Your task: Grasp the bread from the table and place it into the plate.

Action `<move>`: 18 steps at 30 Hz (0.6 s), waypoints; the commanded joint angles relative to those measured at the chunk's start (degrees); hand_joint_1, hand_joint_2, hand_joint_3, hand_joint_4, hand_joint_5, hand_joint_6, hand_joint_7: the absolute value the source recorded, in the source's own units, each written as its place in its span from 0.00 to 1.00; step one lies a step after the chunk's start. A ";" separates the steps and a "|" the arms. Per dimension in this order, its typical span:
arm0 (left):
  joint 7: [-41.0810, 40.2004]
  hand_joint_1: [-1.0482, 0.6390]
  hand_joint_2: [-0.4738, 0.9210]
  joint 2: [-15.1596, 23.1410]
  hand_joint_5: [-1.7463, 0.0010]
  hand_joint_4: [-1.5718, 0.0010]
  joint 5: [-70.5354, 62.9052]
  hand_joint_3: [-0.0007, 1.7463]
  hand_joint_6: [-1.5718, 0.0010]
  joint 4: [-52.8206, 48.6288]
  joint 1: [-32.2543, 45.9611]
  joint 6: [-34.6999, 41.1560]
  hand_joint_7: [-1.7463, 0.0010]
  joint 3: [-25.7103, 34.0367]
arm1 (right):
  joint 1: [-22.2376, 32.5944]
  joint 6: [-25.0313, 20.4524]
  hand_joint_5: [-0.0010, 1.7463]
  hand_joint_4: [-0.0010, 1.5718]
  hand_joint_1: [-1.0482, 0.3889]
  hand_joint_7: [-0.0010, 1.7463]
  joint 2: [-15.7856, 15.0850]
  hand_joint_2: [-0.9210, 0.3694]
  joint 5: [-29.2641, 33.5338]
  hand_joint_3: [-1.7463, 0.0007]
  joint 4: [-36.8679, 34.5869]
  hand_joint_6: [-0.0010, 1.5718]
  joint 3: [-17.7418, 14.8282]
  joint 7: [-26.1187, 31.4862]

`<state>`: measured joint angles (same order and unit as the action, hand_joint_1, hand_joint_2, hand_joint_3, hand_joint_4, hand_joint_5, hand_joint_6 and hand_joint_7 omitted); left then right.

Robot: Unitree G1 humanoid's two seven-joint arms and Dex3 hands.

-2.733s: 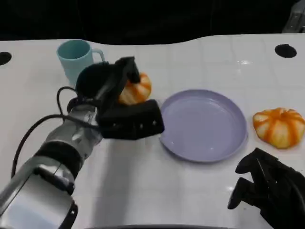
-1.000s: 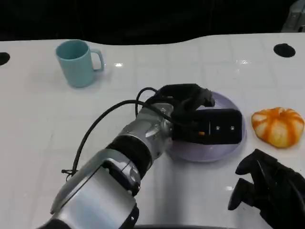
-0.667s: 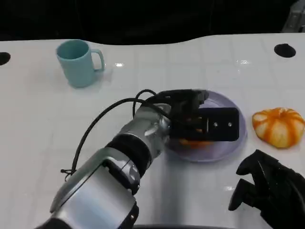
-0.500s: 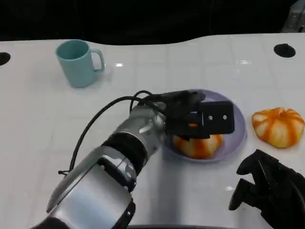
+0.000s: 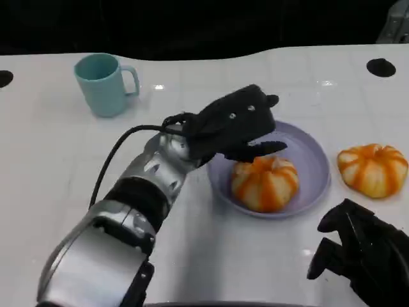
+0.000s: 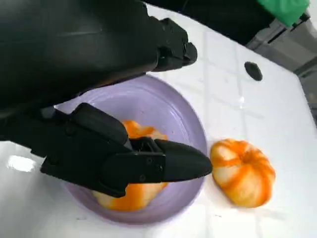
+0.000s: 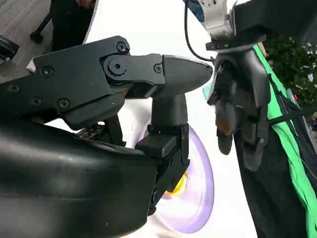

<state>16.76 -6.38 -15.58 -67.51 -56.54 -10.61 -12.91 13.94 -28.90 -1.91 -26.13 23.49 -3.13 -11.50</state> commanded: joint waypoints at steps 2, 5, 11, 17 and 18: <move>7.27 0.20 1.00 1.56 0.88 0.81 11.96 0.22 0.82 7.46 6.05 2.03 0.93 9.02 | -0.19 -0.30 1.00 0.41 0.45 0.90 -0.04 0.00 0.02 0.76 0.61 0.34 0.35 1.01; 11.42 0.21 1.00 2.04 0.55 0.88 17.39 0.24 0.77 12.93 9.18 6.78 0.94 12.08 | -0.12 -0.03 1.00 0.41 0.45 0.91 -0.22 0.00 0.29 0.75 0.68 0.33 0.72 1.08; 13.31 0.24 1.00 1.94 0.37 0.77 30.02 0.23 0.63 36.11 22.39 23.11 0.89 17.44 | -0.28 -0.12 1.00 0.42 0.44 0.92 -0.07 0.00 -0.17 0.74 0.77 0.33 1.11 1.04; 10.45 0.25 1.00 1.24 0.23 0.66 38.53 0.25 0.60 55.80 34.57 35.12 0.63 19.06 | -0.57 -0.80 1.00 0.42 0.44 0.91 0.01 0.00 -0.08 0.75 1.01 0.33 1.31 1.86; 9.99 0.25 1.00 1.21 0.22 0.65 39.43 0.26 0.61 57.52 35.58 36.24 0.58 19.15 | -0.59 -0.82 1.00 0.41 0.44 0.91 -0.01 0.00 -0.04 0.75 1.01 0.33 1.33 1.89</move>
<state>28.16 -5.21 21.13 -15.62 -23.74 22.64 5.40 13.48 -29.53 -1.63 -26.05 23.65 -1.52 -10.10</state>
